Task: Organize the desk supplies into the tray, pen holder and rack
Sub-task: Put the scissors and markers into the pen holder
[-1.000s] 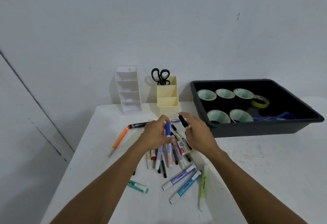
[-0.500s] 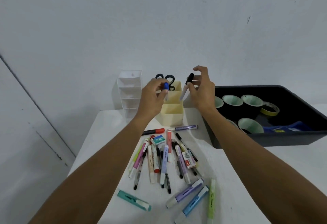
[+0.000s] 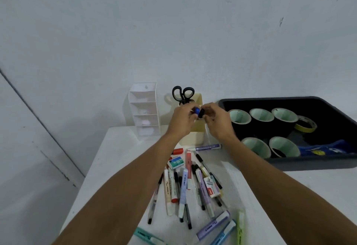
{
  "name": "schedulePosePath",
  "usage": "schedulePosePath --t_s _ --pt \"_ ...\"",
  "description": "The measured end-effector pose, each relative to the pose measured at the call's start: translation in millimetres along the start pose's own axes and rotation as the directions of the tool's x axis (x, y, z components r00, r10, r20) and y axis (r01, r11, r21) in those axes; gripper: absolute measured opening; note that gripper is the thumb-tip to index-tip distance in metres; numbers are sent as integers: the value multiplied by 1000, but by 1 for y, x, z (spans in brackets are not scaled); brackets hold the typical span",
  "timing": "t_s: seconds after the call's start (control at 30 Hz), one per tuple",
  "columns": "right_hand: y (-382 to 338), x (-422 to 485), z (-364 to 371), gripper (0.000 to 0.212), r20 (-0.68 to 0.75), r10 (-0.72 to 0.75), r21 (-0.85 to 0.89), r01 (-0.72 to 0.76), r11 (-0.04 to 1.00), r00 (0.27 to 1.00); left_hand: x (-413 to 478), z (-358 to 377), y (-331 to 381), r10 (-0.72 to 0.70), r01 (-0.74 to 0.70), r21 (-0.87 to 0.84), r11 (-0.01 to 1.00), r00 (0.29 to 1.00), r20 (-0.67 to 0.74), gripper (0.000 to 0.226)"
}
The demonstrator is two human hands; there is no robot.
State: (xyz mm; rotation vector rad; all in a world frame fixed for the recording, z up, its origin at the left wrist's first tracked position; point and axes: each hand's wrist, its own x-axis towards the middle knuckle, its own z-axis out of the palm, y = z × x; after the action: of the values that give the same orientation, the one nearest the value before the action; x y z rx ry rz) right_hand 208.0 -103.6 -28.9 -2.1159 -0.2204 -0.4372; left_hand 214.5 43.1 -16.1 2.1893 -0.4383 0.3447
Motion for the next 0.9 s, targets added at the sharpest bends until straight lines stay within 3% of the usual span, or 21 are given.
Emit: schedulePosePath --t_s 0.2,0.3,0.4,0.47,0.6,0.77,0.9 --pt "4 -8 8 45 -35 102 55 -100 993 994 4 3 -11 -109 110 -3 994 992 66 29" --pt "1 -17 9 42 -125 143 77 -134 988 982 -8 -6 -13 -58 58 -5 998 998 12 36" --pt "2 -33 12 33 -163 146 104 -130 986 976 -31 -19 -21 74 -62 97 993 989 -129 22" --pt "6 -46 13 30 -98 123 58 -118 991 988 -51 -24 -32 111 -96 207 974 992 -61 12" --pt "13 -64 10 26 -8 105 -53 -105 993 994 -78 -21 -62 -76 -46 456 889 966 247 20" --pt "13 -82 5 22 158 109 -108 -92 990 981 -83 -17 -64 -302 164 490 856 928 217 12" --pt "7 -94 -3 18 220 110 -140 -80 987 969 -86 -19 -60 -313 260 288 922 937 158 9"
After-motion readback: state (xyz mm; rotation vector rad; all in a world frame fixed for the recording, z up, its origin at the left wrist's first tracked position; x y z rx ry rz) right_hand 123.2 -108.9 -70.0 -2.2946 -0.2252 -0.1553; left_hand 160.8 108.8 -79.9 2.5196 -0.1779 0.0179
